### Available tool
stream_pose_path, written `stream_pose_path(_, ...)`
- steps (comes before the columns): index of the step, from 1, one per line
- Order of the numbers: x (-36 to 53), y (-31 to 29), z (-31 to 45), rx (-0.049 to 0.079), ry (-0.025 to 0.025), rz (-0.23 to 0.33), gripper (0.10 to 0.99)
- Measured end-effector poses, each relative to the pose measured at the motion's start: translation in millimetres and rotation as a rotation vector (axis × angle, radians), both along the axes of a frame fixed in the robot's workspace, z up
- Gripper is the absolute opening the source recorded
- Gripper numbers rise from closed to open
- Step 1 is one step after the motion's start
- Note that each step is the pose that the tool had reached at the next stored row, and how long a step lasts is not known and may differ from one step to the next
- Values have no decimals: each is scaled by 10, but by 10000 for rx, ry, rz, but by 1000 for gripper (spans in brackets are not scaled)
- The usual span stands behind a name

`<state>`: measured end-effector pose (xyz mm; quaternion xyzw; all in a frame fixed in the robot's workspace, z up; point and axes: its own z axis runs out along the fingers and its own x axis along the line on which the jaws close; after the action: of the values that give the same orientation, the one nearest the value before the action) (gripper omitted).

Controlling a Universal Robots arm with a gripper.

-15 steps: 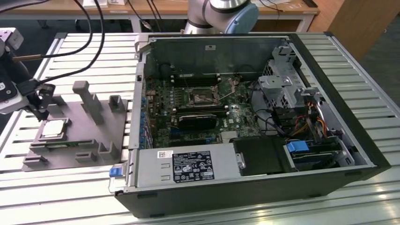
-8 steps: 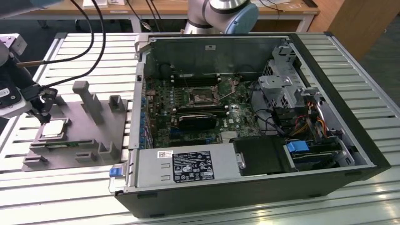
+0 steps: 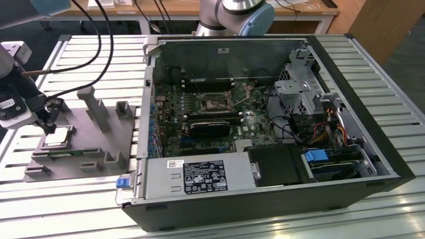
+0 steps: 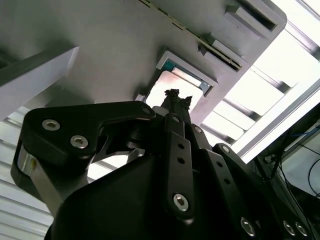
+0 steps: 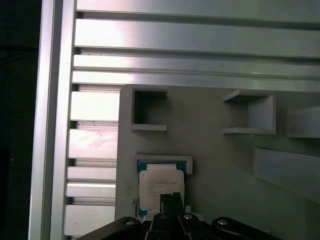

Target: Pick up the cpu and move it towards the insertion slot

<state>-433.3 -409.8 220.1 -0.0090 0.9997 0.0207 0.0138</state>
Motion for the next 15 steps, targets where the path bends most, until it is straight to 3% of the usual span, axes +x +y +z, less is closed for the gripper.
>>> stream_pose_path(10, -16, 0, -169, 1, 0, 0, 102)
stream_pose_path(15, -25, 0, -210, 0, 1, 0, 102)
